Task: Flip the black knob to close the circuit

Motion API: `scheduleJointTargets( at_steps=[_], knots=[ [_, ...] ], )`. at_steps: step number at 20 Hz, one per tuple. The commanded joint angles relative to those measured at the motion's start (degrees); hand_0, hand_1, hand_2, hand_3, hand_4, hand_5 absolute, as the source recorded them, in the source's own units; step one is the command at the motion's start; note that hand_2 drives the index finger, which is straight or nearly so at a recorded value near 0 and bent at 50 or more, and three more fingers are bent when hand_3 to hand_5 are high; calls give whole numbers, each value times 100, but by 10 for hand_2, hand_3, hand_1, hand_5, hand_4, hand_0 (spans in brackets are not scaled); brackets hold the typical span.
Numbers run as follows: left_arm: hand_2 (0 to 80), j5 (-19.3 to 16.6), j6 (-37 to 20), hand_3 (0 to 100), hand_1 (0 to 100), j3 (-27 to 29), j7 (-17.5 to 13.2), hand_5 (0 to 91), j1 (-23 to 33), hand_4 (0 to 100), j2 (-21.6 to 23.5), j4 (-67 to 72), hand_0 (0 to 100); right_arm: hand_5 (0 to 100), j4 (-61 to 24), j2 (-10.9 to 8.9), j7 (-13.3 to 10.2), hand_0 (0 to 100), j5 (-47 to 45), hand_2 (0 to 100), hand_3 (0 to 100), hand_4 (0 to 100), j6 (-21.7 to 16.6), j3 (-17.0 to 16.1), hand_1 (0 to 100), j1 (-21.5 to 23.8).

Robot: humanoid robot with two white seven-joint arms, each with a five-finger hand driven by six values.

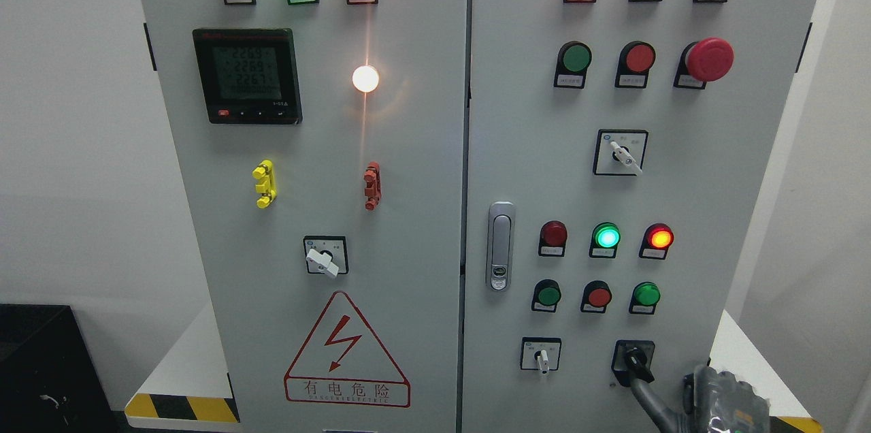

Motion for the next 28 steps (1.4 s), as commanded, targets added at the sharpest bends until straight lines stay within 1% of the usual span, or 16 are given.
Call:
scheduleJointTargets(
  at_steps=[1,8,11,13,28],
  knots=[
    [0,5,4,0,556,0,5,0,132,0,0,-176,120,896,-46,-22,-27,0,-36,834,996,861,-7,-35,0,18],
    [0,-4,4,0,556,0,5,0,132,0,0,-176,120,896,-143,-31,-35,0,-124,833,995,862,-16,-26,0,45],
    [0,-4,4,0,556,0,5,0,132,0,0,-175,120,896,-178,-31,-97,0,-186,833,995,860,-24,-26,0,53],
    [0,-4,4,0,556,0,5,0,132,0,9,-176,120,895,-195,-31,-97,0,-186,833,995,860,-68,-26,0,62],
    [0,5,4,0,556,0,5,0,132,0,0,-176,120,895,-301,-22,-106,0,-194,836,995,858,-139,150,0,229]
  ],
)
